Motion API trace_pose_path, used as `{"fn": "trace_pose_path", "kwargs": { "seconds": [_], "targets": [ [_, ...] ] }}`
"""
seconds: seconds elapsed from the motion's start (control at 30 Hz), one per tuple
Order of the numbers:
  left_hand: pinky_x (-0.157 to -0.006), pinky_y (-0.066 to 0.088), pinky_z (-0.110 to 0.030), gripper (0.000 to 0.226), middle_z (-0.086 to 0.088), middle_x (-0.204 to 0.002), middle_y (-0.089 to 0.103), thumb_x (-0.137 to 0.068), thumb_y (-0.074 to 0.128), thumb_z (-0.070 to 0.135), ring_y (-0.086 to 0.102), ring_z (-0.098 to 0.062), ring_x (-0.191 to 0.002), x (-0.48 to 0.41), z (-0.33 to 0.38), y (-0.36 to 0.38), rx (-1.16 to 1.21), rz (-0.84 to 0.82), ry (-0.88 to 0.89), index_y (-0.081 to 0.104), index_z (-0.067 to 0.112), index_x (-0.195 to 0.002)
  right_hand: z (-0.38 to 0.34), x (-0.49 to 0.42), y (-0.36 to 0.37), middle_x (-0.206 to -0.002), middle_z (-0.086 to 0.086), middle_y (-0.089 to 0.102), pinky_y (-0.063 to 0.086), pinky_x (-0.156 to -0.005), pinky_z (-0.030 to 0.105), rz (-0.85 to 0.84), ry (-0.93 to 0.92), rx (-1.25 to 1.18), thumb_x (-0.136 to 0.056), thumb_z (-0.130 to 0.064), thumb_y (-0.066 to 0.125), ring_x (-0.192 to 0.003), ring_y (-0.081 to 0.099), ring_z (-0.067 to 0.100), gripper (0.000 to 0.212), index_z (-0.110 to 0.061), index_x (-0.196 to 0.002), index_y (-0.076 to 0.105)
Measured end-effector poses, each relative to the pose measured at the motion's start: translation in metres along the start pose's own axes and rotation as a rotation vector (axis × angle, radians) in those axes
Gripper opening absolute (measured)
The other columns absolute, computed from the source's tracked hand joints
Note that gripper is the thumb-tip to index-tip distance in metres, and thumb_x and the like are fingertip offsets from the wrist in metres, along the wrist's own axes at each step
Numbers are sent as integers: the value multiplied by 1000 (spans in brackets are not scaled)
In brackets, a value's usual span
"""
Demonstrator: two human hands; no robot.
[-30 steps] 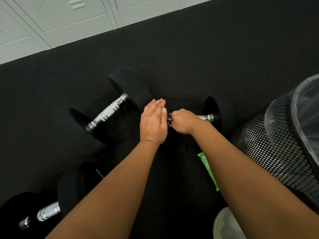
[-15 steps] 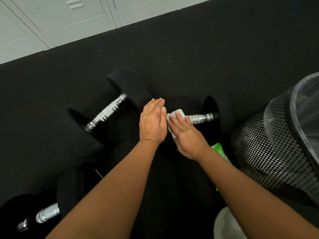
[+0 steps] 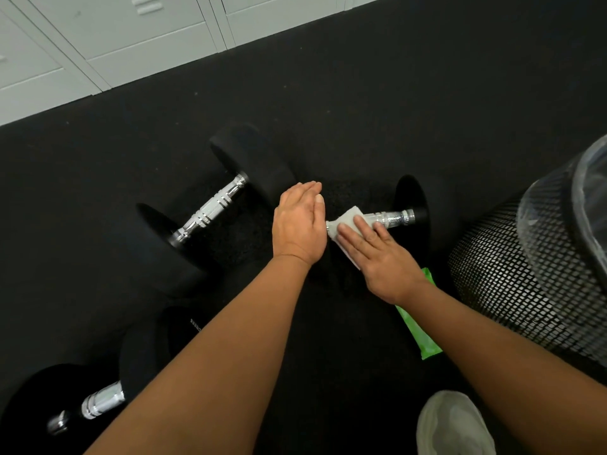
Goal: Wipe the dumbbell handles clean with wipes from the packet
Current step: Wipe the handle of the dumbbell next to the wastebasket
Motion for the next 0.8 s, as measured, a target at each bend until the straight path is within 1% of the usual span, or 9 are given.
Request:
{"fn": "trace_pose_path", "kwargs": {
  "seconds": [0.1,0.17,0.27,0.4,0.53,0.6,0.73,0.8],
  "targets": [
    [-107,36,-33,44,-3,-127,59,-96,32,29,45,-17,-126,-2,1,0,-13,-4,-3,60,9,-125,-6,-7,4,-157,6,11,0,-117,44,7,-71,40,-85,-20,21,-145,-3,29,64,-9,-148,23],
    [-107,36,-31,42,-3,-128,59,-97,33,28,44,-16,-126,-4,1,-1,-21,-16,-3,59,10,-126,-10,-13,6,-157,8,10,1,-117,44,13,-119,82,-86,-21,19,-145,-4,30,62,-8,-147,23],
    [-108,34,-30,37,-3,-129,57,-100,37,24,43,-15,-127,-6,-1,0,-30,-41,-8,58,10,-127,-5,-12,4,-157,8,11,0,-118,44,32,-123,100,-89,-21,21,-145,-5,29,60,-8,-147,22],
    [-108,33,-29,37,-3,-130,57,-100,38,23,43,-16,-126,-8,0,-1,-25,-46,-8,58,9,-128,8,7,4,-156,8,12,4,-118,43,84,-109,77,-90,-18,24,-145,1,29,60,-7,-148,16],
    [-107,36,-32,41,-4,-129,58,-98,35,26,44,-16,-125,-8,0,0,-27,-44,-3,58,9,-127,-2,-7,0,-155,9,12,5,-116,43,58,-121,64,-89,-20,24,-145,8,32,59,-6,-146,23],
    [-106,36,-32,39,-4,-129,58,-99,36,25,44,-16,-125,-8,0,-1,-31,-48,-5,58,9,-127,-7,-17,-3,-155,11,11,5,-116,44,37,-104,62,-88,-22,25,-145,9,31,59,-7,-145,25],
    [-106,37,-32,42,-5,-129,57,-98,33,27,44,-17,-125,-8,2,-2,-30,-52,-1,58,8,-127,-7,-8,-2,-156,13,10,0,-118,41,22,33,-24,-89,-21,31,-146,5,31,61,-4,-147,20],
    [-106,37,-33,43,-5,-129,57,-97,33,27,45,-18,-125,-8,2,-2,-27,-45,0,58,8,-127,-13,-6,-3,-156,13,12,0,-118,41,4,44,-49,-89,-20,30,-146,7,32,60,-3,-146,21]
  ]
}}
Point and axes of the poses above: each hand's wrist, its own x-axis away from the middle knuckle, its own y-axis out of the palm, z = x × y, the point moved 6 cm from there along -x, towards the middle knuckle
